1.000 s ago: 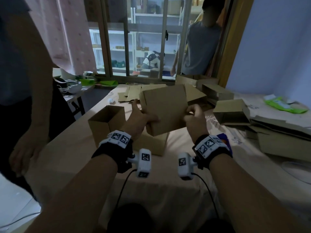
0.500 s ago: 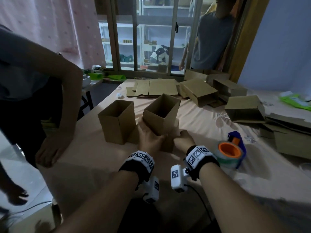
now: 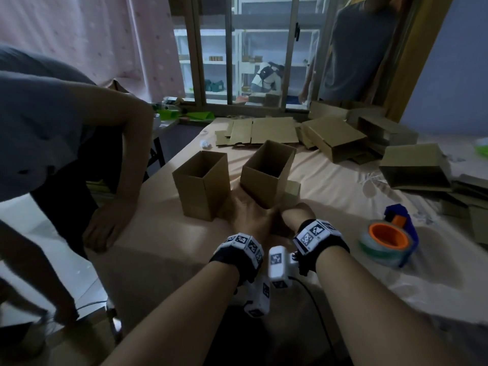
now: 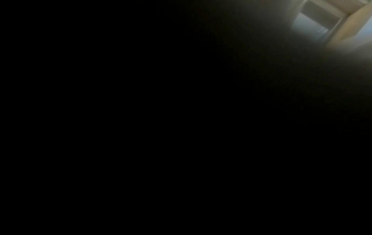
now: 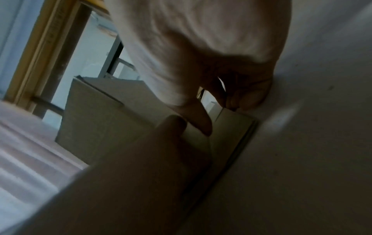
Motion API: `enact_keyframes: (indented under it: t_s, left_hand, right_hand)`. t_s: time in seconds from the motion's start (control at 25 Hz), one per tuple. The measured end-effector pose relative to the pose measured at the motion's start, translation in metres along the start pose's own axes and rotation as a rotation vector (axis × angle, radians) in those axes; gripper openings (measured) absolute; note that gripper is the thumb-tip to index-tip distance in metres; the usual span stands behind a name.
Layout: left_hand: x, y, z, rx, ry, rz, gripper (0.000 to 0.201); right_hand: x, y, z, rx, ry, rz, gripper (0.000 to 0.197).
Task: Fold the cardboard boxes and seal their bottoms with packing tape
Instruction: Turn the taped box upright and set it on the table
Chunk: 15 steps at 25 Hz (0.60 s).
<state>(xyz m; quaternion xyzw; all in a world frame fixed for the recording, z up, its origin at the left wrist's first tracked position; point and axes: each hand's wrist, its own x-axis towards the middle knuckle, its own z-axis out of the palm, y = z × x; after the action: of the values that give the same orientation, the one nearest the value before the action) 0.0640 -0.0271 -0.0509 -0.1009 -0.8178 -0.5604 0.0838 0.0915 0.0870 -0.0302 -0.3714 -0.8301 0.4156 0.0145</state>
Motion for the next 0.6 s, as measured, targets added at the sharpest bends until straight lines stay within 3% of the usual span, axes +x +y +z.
enact_keyframes:
  t_s: [0.16, 0.36, 0.6]
  left_hand:
    - [0.003, 0.001, -0.006, 0.125, 0.106, -0.022, 0.109]
    - [0.007, -0.005, -0.006, 0.125, 0.116, -0.023, 0.117]
    - [0.012, -0.008, -0.01, 0.004, 0.107, -0.045, 0.122]
  right_hand:
    - [-0.005, -0.006, 0.02, -0.375, 0.032, 0.003, 0.074]
    - [0.006, -0.008, 0.029, -0.305, 0.073, 0.063, 0.076]
    - [0.046, 0.004, 0.027, -0.238, 0.015, -0.026, 0.051]
